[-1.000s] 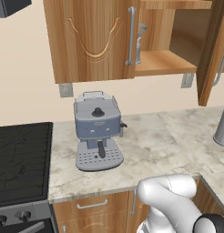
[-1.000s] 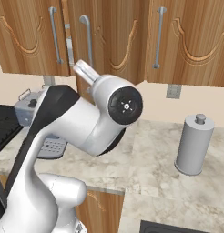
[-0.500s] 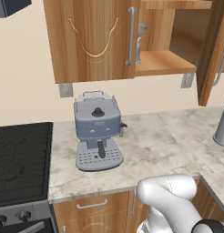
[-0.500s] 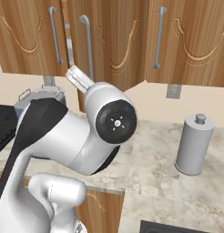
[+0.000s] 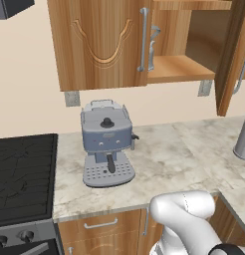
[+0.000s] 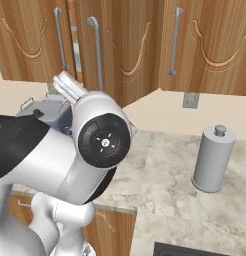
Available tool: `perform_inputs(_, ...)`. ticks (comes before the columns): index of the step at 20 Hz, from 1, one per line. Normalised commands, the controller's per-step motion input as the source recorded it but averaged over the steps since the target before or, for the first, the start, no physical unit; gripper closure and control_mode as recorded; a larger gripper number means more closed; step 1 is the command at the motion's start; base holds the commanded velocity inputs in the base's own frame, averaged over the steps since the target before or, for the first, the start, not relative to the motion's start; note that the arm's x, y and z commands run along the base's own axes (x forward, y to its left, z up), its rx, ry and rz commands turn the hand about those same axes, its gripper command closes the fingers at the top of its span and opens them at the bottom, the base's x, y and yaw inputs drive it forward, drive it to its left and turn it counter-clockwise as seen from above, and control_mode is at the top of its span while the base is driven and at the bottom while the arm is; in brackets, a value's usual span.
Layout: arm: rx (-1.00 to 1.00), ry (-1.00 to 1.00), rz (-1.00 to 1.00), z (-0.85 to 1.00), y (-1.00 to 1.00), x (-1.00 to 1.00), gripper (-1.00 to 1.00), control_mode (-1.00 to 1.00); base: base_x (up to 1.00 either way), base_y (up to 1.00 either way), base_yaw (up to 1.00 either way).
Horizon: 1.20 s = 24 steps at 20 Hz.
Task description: Open the cabinet, pick the kettle from the cabinet, and place it in the sink.
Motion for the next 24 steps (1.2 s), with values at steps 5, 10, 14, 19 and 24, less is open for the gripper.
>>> perform_inputs(5,0.00,0.01,-0.01,0.08,0.28,-0.18,-1.00,-1.00,0.00,0.00,0.00)
perform_inputs(10,0.00,0.10,-0.02,0.02,0.30,-0.21,-1.00,-1.00,0.00,0.00,0.00)
perform_inputs(14,0.00,0.14,-0.13,0.00,0.45,-0.03,-1.00,-1.00,0.00,0.00,0.00)
perform_inputs(19,0.00,0.24,-0.15,0.01,0.35,0.00,-1.00,-1.00,0.00,0.00,0.00)
perform_inputs(24,0.01,0.28,-0.15,0.01,0.33,0.00,-1.00,-1.00,0.00,0.00,0.00)
